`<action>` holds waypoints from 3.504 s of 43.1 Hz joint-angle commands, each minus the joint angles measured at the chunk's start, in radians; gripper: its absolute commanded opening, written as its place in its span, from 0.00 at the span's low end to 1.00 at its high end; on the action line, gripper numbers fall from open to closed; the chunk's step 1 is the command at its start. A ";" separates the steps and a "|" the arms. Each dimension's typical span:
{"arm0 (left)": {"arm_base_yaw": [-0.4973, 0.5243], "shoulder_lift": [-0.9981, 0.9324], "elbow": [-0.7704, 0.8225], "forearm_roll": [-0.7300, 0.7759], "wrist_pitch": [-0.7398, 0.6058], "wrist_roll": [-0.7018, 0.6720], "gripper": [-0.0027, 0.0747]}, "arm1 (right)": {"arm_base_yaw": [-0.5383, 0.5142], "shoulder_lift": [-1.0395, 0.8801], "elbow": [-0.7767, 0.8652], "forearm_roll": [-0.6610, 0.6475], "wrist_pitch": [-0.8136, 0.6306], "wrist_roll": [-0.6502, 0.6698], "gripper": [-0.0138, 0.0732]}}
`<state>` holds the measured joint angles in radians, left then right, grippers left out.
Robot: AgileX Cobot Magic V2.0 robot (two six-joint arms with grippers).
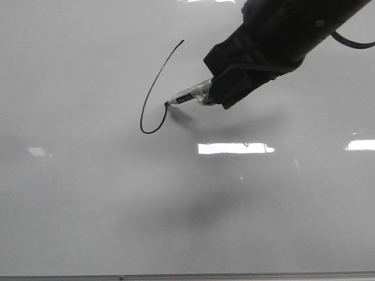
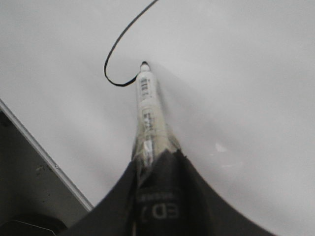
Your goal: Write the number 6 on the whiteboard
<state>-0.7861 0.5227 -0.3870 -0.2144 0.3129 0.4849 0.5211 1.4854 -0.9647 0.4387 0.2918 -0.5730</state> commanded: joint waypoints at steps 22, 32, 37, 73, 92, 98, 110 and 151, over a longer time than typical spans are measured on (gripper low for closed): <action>0.001 0.017 -0.041 -0.012 -0.035 0.004 0.01 | 0.107 -0.193 -0.006 -0.021 0.207 -0.150 0.09; -0.005 0.205 -0.185 -0.006 0.132 0.155 0.43 | 0.133 -0.267 -0.006 -0.021 0.318 -0.231 0.09; -0.005 0.317 -0.260 -0.006 0.135 0.204 0.66 | 0.189 -0.288 -0.009 -0.021 0.342 -0.250 0.09; -0.125 0.538 -0.400 0.005 0.176 0.286 0.34 | 0.344 -0.293 -0.020 -0.015 0.286 -0.250 0.09; -0.121 0.538 -0.400 0.010 0.176 0.286 0.01 | 0.342 -0.293 -0.020 -0.027 0.267 -0.249 0.42; -0.116 0.536 -0.398 0.037 0.176 0.264 0.01 | 0.315 -0.318 -0.011 -0.048 0.270 -0.196 0.62; 0.109 0.488 -0.329 0.027 0.154 0.155 0.01 | 0.060 -0.554 0.186 -0.048 0.151 -0.073 0.51; 0.934 0.729 -0.261 -0.130 -0.291 -0.101 0.01 | -0.354 -0.998 0.492 -0.037 0.011 0.217 0.08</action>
<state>0.1535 1.2228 -0.6215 -0.3200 0.2084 0.3808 0.1717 0.4868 -0.4497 0.3835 0.3790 -0.3529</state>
